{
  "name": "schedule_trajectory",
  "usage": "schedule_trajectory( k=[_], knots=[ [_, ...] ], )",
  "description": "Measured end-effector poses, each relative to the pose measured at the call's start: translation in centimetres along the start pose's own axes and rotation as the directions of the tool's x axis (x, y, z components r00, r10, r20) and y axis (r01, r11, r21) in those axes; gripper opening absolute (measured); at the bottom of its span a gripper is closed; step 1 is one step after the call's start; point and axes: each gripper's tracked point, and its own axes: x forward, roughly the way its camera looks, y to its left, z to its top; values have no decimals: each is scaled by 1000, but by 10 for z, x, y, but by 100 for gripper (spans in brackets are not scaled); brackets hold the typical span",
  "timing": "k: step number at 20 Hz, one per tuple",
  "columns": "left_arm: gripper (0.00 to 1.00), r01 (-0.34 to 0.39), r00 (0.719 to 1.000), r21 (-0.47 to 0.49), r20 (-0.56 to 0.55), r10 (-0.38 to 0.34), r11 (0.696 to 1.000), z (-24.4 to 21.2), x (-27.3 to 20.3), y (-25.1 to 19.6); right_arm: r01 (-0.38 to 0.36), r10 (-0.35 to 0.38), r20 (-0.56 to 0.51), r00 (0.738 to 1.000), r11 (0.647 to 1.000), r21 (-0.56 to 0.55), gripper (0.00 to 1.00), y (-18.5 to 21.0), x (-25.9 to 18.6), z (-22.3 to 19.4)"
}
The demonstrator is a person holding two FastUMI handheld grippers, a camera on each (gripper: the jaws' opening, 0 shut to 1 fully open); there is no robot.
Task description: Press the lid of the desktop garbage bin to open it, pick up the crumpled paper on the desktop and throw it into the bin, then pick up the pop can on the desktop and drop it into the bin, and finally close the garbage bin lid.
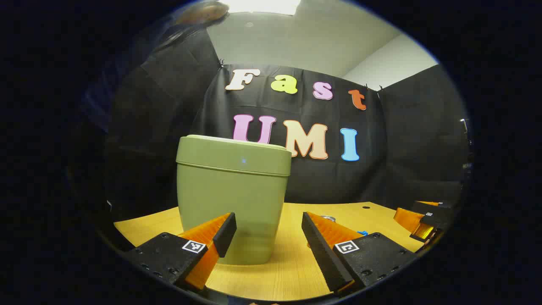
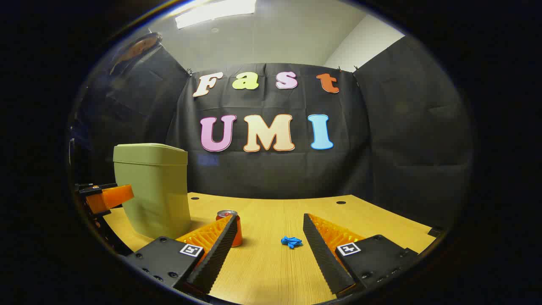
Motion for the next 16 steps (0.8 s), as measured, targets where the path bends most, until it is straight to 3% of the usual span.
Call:
schedule_trajectory(
  k=[16],
  knots=[
    [95,36,999,-36,-23,-37,999,-13,-2,-15,6,-6,-32,999,1000,-4,99,0,0,-19]
  ],
)
